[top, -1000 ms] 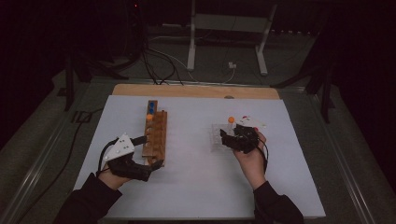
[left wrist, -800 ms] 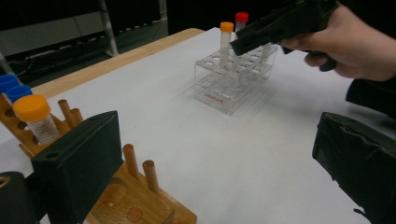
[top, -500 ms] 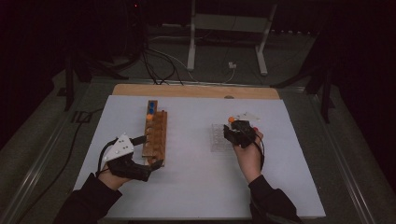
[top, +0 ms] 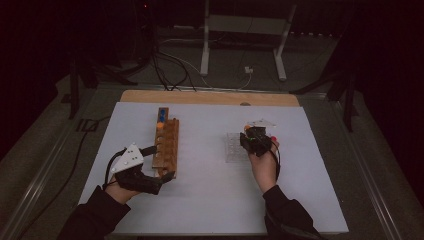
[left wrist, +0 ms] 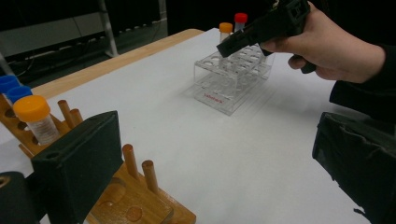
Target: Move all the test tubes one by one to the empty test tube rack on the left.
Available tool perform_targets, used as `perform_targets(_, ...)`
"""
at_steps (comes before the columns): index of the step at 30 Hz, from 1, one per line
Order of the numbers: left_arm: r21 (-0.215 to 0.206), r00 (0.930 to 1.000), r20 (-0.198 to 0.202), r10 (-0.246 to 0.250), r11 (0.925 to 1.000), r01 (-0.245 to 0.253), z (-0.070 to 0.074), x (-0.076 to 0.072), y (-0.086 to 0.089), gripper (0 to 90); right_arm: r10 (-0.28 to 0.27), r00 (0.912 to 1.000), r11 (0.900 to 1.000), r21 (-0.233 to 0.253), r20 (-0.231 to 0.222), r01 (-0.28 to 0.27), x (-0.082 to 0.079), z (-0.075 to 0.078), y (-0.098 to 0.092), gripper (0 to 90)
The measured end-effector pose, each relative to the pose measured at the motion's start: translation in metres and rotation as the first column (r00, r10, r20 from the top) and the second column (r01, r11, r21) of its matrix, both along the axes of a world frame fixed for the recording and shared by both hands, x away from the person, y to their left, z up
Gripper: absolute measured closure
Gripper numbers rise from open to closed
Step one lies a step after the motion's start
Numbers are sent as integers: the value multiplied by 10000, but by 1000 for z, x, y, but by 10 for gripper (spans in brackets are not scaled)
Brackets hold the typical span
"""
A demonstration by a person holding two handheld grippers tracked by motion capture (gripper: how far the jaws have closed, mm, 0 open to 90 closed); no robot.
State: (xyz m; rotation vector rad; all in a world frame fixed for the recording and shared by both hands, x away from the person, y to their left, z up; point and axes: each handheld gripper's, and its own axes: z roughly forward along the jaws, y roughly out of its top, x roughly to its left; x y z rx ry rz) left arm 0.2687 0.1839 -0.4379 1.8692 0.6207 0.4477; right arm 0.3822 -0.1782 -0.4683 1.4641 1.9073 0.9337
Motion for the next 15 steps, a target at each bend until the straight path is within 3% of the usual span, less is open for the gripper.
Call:
perform_targets(4, 33, 10000, 28, 57, 10000, -57, 0, 0, 0, 24, -22, 10000, 9999, 129, -42, 23, 0, 0, -3, 731)
perform_targets(15, 94, 10000, -47, 1, 10000, -1, -1, 0, -1, 24, 90, 9998, 9998, -155, 186, -87, -2, 4, -2, 742)
